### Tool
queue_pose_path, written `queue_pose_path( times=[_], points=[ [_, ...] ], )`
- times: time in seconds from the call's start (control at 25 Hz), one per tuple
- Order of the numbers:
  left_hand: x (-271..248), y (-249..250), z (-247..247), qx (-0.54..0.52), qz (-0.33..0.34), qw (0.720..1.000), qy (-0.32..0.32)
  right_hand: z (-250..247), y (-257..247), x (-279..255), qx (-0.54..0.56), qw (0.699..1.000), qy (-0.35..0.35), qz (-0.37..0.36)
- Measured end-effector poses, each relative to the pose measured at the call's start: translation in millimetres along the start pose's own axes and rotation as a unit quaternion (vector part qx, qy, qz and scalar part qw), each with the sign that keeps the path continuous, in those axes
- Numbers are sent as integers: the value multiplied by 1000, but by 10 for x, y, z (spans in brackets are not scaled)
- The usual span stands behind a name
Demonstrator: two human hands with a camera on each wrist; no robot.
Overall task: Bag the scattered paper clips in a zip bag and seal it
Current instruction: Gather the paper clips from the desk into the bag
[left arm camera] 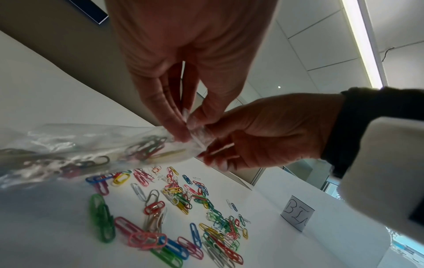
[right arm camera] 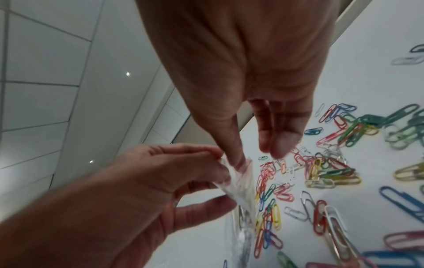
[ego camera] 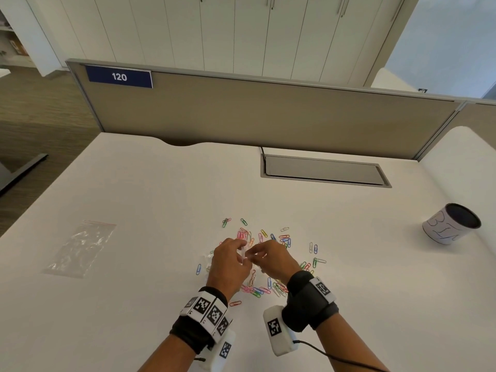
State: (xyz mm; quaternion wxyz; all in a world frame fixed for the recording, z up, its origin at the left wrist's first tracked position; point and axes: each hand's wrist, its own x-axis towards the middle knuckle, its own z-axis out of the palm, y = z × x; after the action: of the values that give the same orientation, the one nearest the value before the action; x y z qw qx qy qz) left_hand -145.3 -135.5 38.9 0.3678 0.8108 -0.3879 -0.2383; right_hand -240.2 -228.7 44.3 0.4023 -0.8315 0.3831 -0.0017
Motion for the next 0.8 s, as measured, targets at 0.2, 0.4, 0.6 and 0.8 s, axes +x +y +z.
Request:
queue_pose_path(
  times=[0.2,0.4,0.6,0.8],
  points=[
    [-9,0,-89,35,-6,999,36,79,23,2,-6,999,28,28],
    [-39,-9,-176,61,-17,996,56,107,-15,-7,-28,997,65,-6],
    [-19,-118,-188,-46,-107,992,42,92,16,-57,36,997,72,-18],
    [29,-138,-197,-86,-104,990,38,-87,405,-128,-48,993,103,33]
  ],
)
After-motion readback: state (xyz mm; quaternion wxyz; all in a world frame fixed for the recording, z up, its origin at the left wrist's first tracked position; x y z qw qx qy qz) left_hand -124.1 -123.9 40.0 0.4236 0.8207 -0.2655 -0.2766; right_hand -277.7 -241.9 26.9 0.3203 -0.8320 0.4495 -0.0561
